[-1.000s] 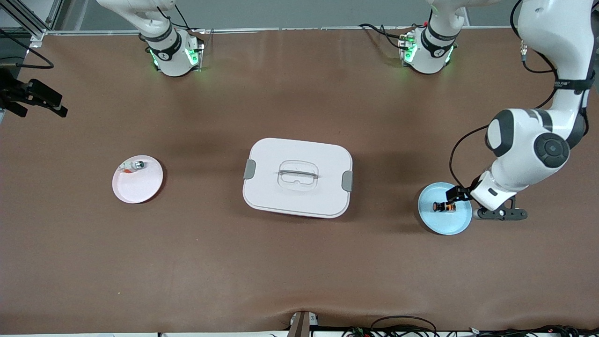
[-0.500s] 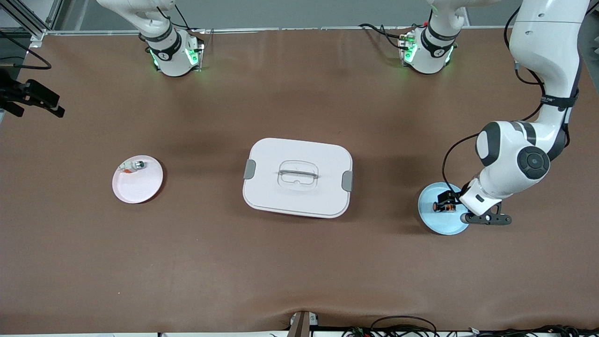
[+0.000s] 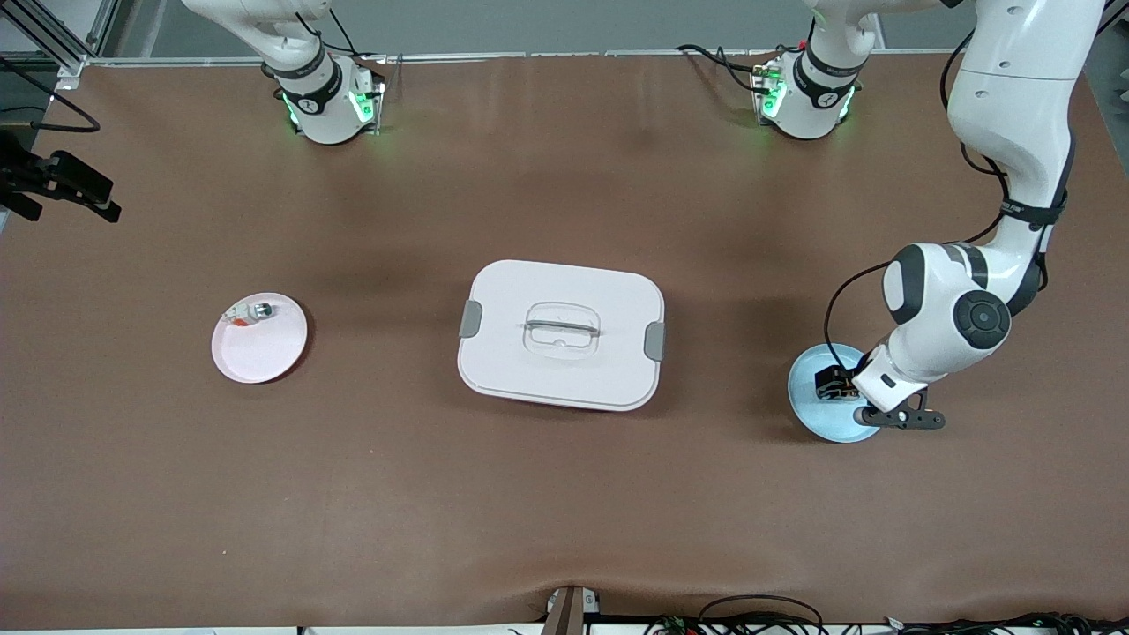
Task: Transfer orange switch to right arm and place
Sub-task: 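Lower the left gripper and close it on the black switch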
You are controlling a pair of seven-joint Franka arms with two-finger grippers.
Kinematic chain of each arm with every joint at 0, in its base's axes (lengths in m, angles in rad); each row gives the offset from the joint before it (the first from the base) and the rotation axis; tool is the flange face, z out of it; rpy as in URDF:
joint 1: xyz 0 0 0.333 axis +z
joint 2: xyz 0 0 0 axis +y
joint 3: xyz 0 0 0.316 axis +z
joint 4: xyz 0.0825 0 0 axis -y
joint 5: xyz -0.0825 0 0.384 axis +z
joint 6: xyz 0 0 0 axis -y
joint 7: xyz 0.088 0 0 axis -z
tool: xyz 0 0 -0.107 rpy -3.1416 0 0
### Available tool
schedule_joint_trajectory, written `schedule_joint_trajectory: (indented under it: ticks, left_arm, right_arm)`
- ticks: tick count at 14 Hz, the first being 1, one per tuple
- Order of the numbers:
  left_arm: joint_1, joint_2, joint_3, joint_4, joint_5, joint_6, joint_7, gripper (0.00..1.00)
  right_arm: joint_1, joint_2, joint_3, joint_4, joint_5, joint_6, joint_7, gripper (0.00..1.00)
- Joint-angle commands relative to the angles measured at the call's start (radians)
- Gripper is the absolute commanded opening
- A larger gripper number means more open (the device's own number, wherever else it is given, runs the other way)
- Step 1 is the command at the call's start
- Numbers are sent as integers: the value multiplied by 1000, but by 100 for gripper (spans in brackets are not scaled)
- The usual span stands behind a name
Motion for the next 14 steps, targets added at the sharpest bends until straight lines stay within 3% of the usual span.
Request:
schedule_joint_trajectory:
  ticks: [1,14]
  left_arm:
    - [-1,27,-3,10,9,25,21,100]
    - [3,73,-2,27,6,34,46,85]
  right_arm:
    - [-1,-25,9,-18,-11,-3,57,100]
    - [-6,-24,-2,-22,30,-6,83,100]
